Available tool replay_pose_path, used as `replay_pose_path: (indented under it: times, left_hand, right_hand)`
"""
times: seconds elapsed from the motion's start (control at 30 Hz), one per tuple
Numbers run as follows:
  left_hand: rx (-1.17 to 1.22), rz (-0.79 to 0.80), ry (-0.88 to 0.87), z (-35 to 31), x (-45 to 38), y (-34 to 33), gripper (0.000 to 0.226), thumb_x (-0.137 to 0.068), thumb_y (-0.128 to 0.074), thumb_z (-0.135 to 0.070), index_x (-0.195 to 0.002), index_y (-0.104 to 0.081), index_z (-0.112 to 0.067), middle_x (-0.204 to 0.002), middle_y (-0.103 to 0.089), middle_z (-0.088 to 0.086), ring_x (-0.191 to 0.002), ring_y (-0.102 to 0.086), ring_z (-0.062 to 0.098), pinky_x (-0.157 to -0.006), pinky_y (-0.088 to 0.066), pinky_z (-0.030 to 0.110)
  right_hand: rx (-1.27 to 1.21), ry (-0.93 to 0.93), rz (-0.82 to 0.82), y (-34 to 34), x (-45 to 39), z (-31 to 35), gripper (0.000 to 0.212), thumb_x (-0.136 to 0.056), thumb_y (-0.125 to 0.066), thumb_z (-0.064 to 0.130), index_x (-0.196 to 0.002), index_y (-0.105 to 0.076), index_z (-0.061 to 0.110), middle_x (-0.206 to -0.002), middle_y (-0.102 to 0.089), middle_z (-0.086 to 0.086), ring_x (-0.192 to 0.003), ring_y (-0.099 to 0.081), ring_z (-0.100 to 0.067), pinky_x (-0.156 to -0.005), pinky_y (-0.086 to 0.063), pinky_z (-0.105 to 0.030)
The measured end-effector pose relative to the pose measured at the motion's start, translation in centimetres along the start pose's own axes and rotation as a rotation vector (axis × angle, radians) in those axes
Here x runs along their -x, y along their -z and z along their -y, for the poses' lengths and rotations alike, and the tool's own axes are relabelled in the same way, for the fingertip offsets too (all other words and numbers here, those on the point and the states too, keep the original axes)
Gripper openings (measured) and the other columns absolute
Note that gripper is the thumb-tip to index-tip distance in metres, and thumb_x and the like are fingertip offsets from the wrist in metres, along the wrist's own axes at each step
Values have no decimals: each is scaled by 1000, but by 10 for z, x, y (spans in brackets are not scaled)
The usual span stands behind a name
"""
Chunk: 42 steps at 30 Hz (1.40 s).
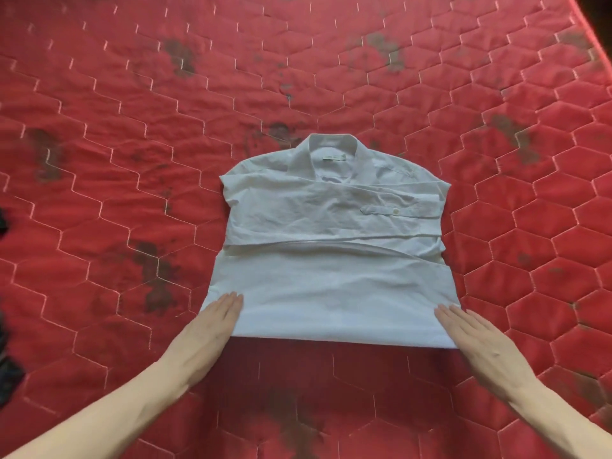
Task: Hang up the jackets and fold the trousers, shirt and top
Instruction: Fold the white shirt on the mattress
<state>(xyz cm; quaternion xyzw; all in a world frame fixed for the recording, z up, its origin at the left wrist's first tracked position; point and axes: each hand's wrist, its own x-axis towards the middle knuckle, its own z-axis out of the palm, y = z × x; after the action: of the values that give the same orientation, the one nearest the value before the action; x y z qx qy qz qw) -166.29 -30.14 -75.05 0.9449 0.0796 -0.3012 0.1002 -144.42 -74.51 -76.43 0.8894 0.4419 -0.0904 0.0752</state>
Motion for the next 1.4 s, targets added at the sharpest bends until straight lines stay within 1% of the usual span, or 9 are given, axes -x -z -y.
replay_pose_path:
  times: [0.17, 0.27, 0.37, 0.5, 0.6, 0.83, 0.97, 1.23, 1.4]
  left_hand:
    - [-66, 251, -176, 1, 34, 27, 48, -112, -25, -27, -158, -40, -26, -162, -43, 1, -150, -40, 25, -119, -33, 34]
    - [-187, 361, -202, 3, 46, 33, 44, -102, -33, -5, -135, -48, -30, -134, -59, -3, -127, -57, 28, -100, -45, 38]
    - [-167, 455, -108, 6, 48, 36, 38, -91, -39, 1, -113, -52, -27, -111, -63, 5, -110, -63, 31, -77, -41, 33]
    - [132, 238, -116, 33, 38, 46, 17, -106, -50, -32, -93, -44, -21, -78, -53, 4, -69, -44, 14, -66, -38, 26]
    - [410, 149, -86, 47, 21, 62, 30, -106, -58, -34, -80, -64, -20, -66, -52, -6, -61, -44, 4, -64, -41, 25]
    - [1063, -199, 234, 59, -35, 80, 17, -98, -72, -18, -87, -85, -22, -64, -73, -8, -40, -49, -3, -40, -38, 10]
    - [1284, -390, 348, 62, -71, 81, 11, -96, -75, -20, -90, -84, -16, -88, -81, 5, -73, -74, 8, -64, -58, 16]
    - [1375, -606, 459, 67, -161, 66, 19, -102, -68, -24, -88, -79, -17, -73, -74, -6, -62, -63, 5, -56, -53, 18]
    - [1355, -680, 488, 64, -207, 62, 29, -103, -64, -22, -82, -67, -3, -68, -51, 1, -61, -42, 13, -57, -37, 30]
  right_hand:
    - [-99, 43, 115, 31, 43, -12, 61, -79, -35, -1, -127, -70, 8, -120, -75, -15, -113, -73, -25, -126, -13, -19]
    - [-202, 120, 81, 37, 63, -18, 57, -95, -25, -1, -138, -52, 23, -128, -74, 0, -124, -64, -2, -124, -10, -15]
    - [-183, 177, 164, 32, 80, -43, 57, -112, -8, 18, -163, -11, 44, -164, -26, 32, -146, -26, 16, -111, -21, -4]
    - [-447, -188, 234, 48, 80, -58, 89, -96, -68, 5, -122, -41, 86, -115, -70, 35, -107, -71, 3, -89, -53, -20]
    - [-629, -294, 152, 63, 53, -55, 67, -92, -74, -3, -104, -72, 63, -100, -76, 30, -92, -72, 8, -80, -55, -21]
    - [-1010, -581, -100, 65, -31, -64, 22, -95, -72, 12, -84, -82, 28, -69, -68, 17, -62, -50, 7, -58, -38, -11]
    - [-1049, -692, -252, 59, -82, -69, 34, -101, -63, 40, -81, -72, 14, -57, -48, 17, -53, -39, 1, -47, -31, -13]
    - [-816, -728, -288, 15, -173, -85, 33, -108, -45, 43, -94, -60, 17, -72, -58, -2, -72, -55, -30, -67, -44, -49]
    - [-665, -793, -276, -14, -207, -90, 33, -110, -37, 49, -106, -58, 23, -75, -61, -8, -80, -60, -41, -69, -39, -45]
